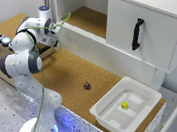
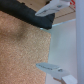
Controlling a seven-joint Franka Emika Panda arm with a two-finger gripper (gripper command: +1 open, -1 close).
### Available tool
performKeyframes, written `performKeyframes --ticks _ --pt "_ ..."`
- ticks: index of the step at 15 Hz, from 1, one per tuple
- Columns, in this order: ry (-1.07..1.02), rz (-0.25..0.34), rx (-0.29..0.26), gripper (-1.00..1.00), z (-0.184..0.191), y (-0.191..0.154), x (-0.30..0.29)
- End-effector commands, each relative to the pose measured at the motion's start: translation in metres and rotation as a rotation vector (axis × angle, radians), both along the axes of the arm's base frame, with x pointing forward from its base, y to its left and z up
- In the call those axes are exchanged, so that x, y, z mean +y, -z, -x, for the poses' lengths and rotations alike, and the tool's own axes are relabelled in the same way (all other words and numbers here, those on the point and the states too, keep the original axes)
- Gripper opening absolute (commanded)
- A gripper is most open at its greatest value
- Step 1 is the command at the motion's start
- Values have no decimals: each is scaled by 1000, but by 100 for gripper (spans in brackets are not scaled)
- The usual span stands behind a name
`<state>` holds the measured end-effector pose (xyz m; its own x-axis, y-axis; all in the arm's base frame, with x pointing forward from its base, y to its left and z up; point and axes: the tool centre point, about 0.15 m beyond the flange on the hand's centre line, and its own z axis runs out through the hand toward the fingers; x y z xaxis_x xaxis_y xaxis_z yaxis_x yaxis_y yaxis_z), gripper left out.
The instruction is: Move the blue light switch to turn off the blue light
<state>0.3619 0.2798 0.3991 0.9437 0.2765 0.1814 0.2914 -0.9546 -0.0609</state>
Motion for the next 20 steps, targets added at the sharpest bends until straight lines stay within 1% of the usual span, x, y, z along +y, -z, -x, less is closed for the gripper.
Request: performKeyframes --ticks 1,3,4,5,8,9,10,12,13,14,16,17,18,19,20 --pt "-57 10 -44 100 -2 -26 11" --pt "-201 41 -25 100 2 -60 39" --pt "-301 72 0 100 9 -74 56" --pt "-405 82 25 100 22 -87 73" --pt "-600 94 55 100 61 -126 122" --pt "-646 104 69 100 73 -133 135" --pt "-673 102 83 100 85 -138 148" --pt "-746 115 132 100 110 -135 180" --pt "-788 122 134 100 121 -135 196" --pt "-842 152 117 100 131 -139 213" --pt "-923 167 66 100 147 -147 236" --pt "-954 150 52 100 155 -147 244" --pt "-984 168 32 100 165 -146 251" --pt "-1007 150 13 -100 177 -141 256" --pt "-1013 154 -4 -100 187 -135 257"
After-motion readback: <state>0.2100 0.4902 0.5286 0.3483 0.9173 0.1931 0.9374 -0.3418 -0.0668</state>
